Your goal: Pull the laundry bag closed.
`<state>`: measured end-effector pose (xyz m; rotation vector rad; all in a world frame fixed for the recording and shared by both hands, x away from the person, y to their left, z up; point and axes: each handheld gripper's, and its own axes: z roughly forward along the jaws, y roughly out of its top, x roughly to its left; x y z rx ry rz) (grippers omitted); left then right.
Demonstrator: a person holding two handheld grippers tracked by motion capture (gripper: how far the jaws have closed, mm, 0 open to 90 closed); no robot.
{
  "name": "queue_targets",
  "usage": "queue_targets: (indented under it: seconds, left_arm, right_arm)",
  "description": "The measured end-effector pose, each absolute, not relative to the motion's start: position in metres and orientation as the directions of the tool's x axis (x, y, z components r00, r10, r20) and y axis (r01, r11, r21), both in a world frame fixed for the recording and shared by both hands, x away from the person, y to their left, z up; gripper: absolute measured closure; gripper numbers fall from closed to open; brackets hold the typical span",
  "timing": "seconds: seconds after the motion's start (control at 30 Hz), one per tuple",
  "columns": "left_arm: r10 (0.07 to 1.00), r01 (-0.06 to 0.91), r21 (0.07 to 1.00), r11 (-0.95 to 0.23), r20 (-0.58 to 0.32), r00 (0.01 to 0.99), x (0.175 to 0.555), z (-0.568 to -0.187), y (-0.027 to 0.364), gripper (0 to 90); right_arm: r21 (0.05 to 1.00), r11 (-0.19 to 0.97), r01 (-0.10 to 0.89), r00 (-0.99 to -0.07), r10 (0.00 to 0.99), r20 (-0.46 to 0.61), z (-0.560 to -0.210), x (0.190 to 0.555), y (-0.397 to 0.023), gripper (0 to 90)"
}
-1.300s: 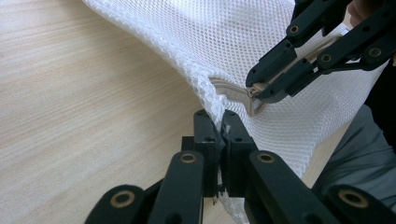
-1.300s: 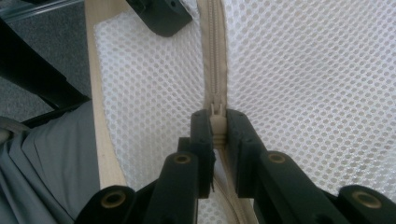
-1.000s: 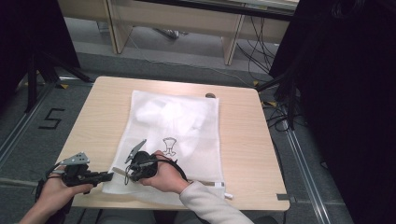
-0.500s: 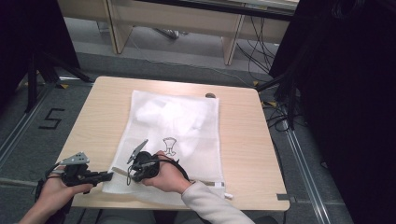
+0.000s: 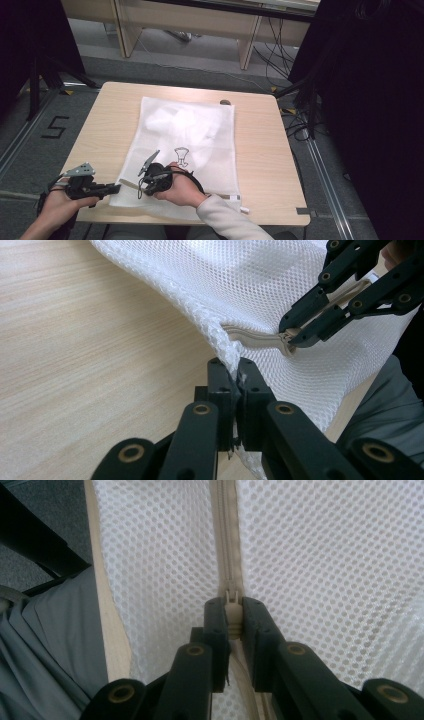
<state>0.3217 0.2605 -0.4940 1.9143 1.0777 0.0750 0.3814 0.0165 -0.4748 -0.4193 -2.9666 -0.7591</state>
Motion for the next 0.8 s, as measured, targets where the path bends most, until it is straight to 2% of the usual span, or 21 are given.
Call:
queue_targets:
  seconds: [0.27,0.37,0.8]
  left_arm:
    - [0.706,0.65,0.733,-0.202,-0.351,0.615,0.322,-0.494,0.26,86.0]
    - [0.706,0.652,0.731,-0.204,-0.351,0.615,0.322,-0.494,0.261,86.0]
    - [0.711,0.655,0.728,-0.203,-0.35,0.61,0.322,-0.494,0.261,86.0]
  right_arm:
    - [0.464,0.832,0.303,-0.953,0.277,0.126,-0.474,0.38,0.013,82.3]
    - [0.46,0.845,0.274,-0.961,0.251,0.112,-0.474,0.382,0.011,82.4]
    - [0.44,0.852,0.283,-0.959,0.258,0.118,-0.473,0.383,0.005,82.3]
